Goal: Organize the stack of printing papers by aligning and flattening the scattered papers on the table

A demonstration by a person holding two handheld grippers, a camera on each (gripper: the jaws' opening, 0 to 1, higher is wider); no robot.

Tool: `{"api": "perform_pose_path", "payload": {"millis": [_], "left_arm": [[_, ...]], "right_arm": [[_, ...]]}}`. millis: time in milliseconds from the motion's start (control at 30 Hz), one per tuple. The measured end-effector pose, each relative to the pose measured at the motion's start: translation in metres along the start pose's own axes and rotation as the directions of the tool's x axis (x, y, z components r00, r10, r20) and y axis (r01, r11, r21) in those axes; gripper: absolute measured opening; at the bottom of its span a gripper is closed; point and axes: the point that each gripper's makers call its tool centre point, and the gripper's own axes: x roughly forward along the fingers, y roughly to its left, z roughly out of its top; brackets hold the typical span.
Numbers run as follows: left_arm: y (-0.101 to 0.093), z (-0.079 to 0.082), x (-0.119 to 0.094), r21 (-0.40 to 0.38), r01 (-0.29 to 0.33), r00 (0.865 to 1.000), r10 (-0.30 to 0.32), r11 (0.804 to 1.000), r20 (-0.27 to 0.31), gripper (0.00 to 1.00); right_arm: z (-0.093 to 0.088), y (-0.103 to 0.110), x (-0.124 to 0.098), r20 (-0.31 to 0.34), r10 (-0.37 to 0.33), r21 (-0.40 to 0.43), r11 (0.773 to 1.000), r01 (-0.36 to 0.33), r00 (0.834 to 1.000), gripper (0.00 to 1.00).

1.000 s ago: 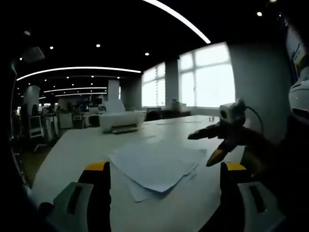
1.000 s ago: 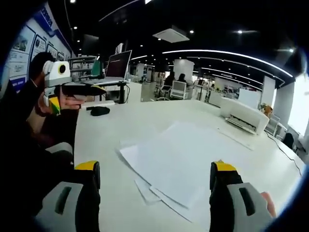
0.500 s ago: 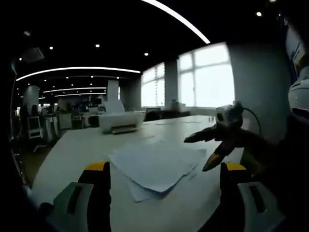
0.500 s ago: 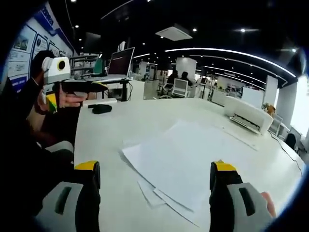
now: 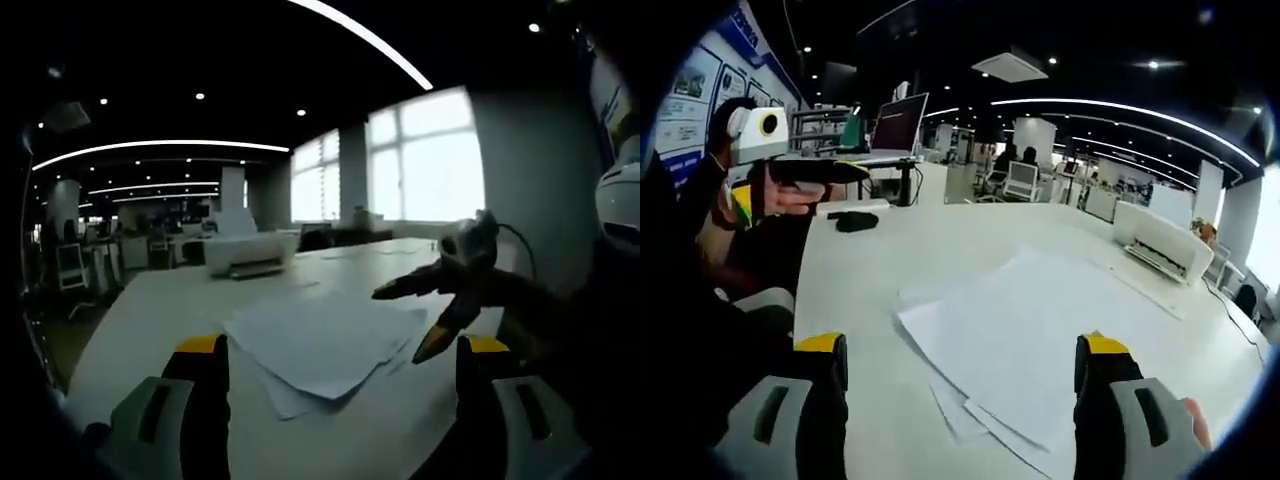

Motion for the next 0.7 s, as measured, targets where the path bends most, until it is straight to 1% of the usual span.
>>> {"api": "perform_pose_path", "payload": {"millis": [300,467,700], "left_arm": [[0.000,0.003,0.000,0.004,0.002,1.000,-0.002,1.000,0.005,0.97],[0.000,0.001,0.000,0.001,0.002,1.000,-0.002,1.000,0.002,0.97],[0.001,-0.001,-0.001,-0.001,0.002,1.000,-0.002,1.000,0.000,0.97]], "right_arm": [[0.006,0.004,0.009,0.004,0.017,-0.018,1.000,-0.017,1.000,0.89],[0.002,0.005,0.016,-0.020,0.023,-0.033,0.999,-0.023,1.000,0.89],[0.006,0.012,0.021,-0.004,0.063,-0.007,0.998,-0.063,0.998,0.89]]}}
